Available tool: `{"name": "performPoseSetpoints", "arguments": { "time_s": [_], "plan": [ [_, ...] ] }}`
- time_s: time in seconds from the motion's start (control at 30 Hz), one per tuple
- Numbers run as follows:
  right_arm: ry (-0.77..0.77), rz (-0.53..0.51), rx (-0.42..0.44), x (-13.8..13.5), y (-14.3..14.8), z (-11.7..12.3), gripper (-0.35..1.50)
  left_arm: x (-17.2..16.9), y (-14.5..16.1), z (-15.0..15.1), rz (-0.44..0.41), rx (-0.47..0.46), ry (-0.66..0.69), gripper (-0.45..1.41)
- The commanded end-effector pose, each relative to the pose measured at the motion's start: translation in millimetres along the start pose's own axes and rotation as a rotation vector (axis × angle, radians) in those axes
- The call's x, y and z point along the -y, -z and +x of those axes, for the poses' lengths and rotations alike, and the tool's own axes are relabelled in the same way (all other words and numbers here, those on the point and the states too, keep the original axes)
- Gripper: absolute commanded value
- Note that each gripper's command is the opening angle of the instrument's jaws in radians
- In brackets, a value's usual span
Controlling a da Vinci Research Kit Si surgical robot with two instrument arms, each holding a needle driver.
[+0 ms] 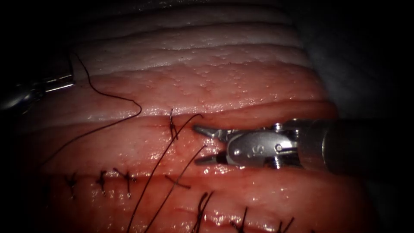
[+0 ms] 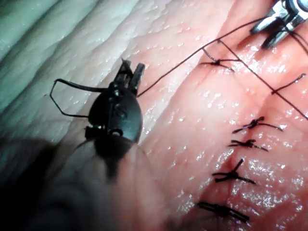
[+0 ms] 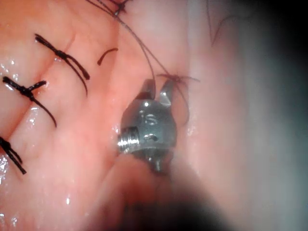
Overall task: Wound Closure
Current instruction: Grab and pull suture through wound with right end-effector until short tail remains
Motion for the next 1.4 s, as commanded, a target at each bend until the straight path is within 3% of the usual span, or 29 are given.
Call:
{"name": "performPoseSetpoints", "arguments": {
  "time_s": [0.03, 0.43, 0.67, 0.73, 1.0, 1.23, 1.27, 1.3, 1.37, 1.4],
  "plan": [
    [0.0, 0.019, 0.013, 0.4, -0.5, 0.4, -0.35, 0.1, -0.7, -0.3, -0.001, -0.001, -0.001, -0.45],
    [-0.024, 0.035, 0.05, 5.4, 4.5, 5.2, -0.35, 0.0, -0.8, -0.3, -0.001, -0.003, -0.001, -0.45],
    [0.004, 0.081, 0.039, 10.9, 7.4, 11.2, -0.35, -0.1, -0.9, -0.3, -0.004, -0.002, -0.001, -0.45],
    [0.021, 0.097, 0.029, 13.5, 8.5, 14.3, -0.35, -0.2, -1.0, -0.3, -0.002, -0.002, -0.001, -0.45],
    [0.026, 0.117, 0.016, 15.5, 9.3, 17.8, -0.35, -0.4, -1.3, -0.3, -0.006, 0.001, -0.003, -0.45],
    [0.053, 0.123, 0.009, 15.9, 9.0, 18.1, -0.35, -0.5, -1.4, -0.3, -0.009, 0.001, -0.004, -0.45],
    [0.093, 0.126, 0.01, 15.6, 9.0, 17.9, 0.14, -0.5, -1.4, -0.3, -0.008, 0.002, -0.004, -0.45],
    [0.093, 0.126, 0.01, 15.6, 9.0, 17.9, 0.14, -0.5, -1.4, -0.3, -0.008, 0.002, -0.004, -0.45],
    [0.144, 0.122, 0.001, 14.7, 9.1, 17.5, 1.2, -0.6, -1.4, -0.3, -0.009, 0.0, -0.004, -0.45],
    [0.148, 0.111, -0.011, 14.4, 9.3, 17.2, 1.26, -0.6, -1.4, -0.3, -0.009, 0.0, -0.004, -0.45]
  ]
}}
